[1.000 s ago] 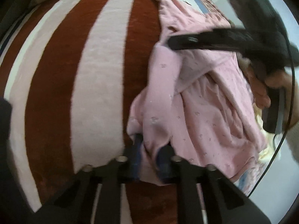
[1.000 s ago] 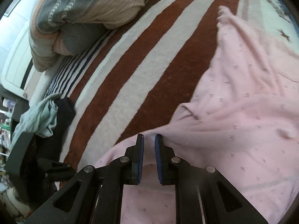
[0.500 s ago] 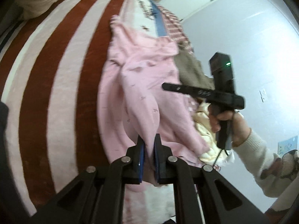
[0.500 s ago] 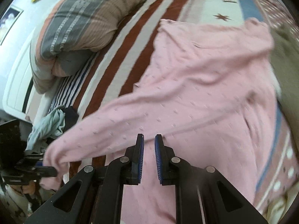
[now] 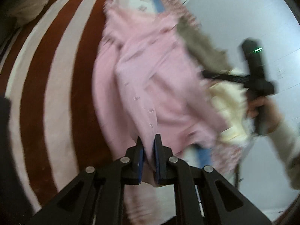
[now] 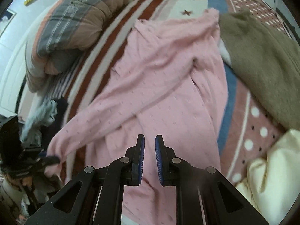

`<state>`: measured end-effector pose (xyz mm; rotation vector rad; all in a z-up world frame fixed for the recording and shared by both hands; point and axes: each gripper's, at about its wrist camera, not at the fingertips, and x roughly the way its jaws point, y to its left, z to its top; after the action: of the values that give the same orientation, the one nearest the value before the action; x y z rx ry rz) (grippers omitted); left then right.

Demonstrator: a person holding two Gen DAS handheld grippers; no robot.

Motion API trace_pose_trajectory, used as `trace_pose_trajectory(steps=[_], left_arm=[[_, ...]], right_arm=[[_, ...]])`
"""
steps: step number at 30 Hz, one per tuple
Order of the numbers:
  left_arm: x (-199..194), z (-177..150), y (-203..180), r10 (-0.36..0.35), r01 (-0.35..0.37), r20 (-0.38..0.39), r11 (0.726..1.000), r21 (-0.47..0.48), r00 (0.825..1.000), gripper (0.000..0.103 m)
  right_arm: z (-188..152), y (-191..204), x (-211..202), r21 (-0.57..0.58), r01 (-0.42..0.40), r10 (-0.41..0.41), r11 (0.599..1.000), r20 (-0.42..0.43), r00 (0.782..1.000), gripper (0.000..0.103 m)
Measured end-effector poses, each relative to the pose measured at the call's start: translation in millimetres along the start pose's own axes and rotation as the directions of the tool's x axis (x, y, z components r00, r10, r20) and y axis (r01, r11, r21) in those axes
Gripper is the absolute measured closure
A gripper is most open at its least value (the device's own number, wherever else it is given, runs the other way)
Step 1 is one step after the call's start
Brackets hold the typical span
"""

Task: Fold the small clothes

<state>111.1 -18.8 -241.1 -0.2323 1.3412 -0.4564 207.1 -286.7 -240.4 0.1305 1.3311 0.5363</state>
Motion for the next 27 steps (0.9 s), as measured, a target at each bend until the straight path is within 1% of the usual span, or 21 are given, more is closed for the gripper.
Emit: trace_pose_trajectory(steps=[1,2,4,5,6,8,10,11,12,13,15,16,18,20,22,25,27], left_arm=[[9,-6,7,0.037,-0.037,-0.019,0.999,0.000,0.999,0.096],[17,-11,13,0.060,-0.060,-0.039,0.998,-0.002,0.997,0.095],[29,-18,23,0.088,-0.089,-0.075,0.996,-0.017,0.993,0.087],[33,-20,26,0.090,-0.092,-0.088,0.995,-0.022,0.992,0.074],[33,-23,26,0.087,-0.089,-0.094,0.996,-0.023,0.992,0.058],[31,-27,24,0.086,-0.088,-0.096,0.996,-0.018,0.992,0.042],[28,-31,20,0.089,-0.091,-0.105,0.996,-0.009,0.990,0.039],[28,-31,20,0.088,-0.090,-0.115,0.996,-0.010,0.989,0.035],[28,-34,18,0.085,-0.088,-0.123,0.996,-0.012,0.989,0.031],[29,-35,17,0.076,-0.079,-0.132,0.997,-0.017,0.988,0.029],[37,-41,14,0.041,-0.045,-0.158,0.999,-0.023,0.987,0.028],[41,-42,12,0.033,-0.038,-0.168,0.999,-0.026,0.985,0.028],[53,-46,5,0.018,-0.026,-0.187,0.999,-0.038,0.982,0.028],[62,-47,4,-0.010,-0.003,-0.196,0.998,-0.065,0.980,0.028],[69,-48,4,-0.023,0.006,-0.196,0.996,-0.085,0.980,0.028],[77,-46,5,-0.031,0.012,-0.189,0.994,-0.105,0.981,0.028],[81,-44,7,-0.038,0.015,-0.186,0.993,-0.121,0.982,0.028]], right_arm=[[-5,-2,3,0.003,0.006,-0.006,1.000,-0.011,1.000,0.095],[-12,-6,6,0.011,0.012,-0.012,1.000,-0.026,1.000,0.095],[-24,-12,10,0.026,0.024,-0.023,0.999,-0.047,0.999,0.095],[-29,-14,10,0.031,0.031,-0.029,0.999,-0.056,0.998,0.095],[-34,-16,10,0.035,0.038,-0.036,0.999,-0.062,0.997,0.095],[-45,-20,5,0.039,0.062,-0.059,0.997,-0.072,0.996,0.095],[-53,-23,-2,0.040,0.084,-0.081,0.996,-0.077,0.994,0.093],[-58,-25,-8,0.041,0.099,-0.096,0.994,-0.077,0.992,0.089],[-64,-27,-13,0.040,0.112,-0.108,0.993,-0.076,0.991,0.080],[-68,-27,-17,0.040,0.126,-0.122,0.991,-0.075,0.990,0.075],[-80,-30,-23,0.045,0.156,-0.152,0.987,-0.080,0.985,0.059],[-86,-31,-24,0.052,0.168,-0.163,0.984,-0.091,0.982,0.057],[-100,-35,-21,0.080,0.182,-0.171,0.980,-0.123,0.978,0.046],[-116,-39,-18,0.126,0.174,-0.156,0.977,-0.144,0.977,0.045],[-129,-42,-16,0.175,0.155,-0.129,0.972,-0.153,0.980,0.045],[-146,-43,-11,0.255,0.094,-0.055,0.962,-0.156,0.986,0.045],[-157,-44,-3,0.297,0.054,-0.003,0.953,-0.167,0.986,0.045]])
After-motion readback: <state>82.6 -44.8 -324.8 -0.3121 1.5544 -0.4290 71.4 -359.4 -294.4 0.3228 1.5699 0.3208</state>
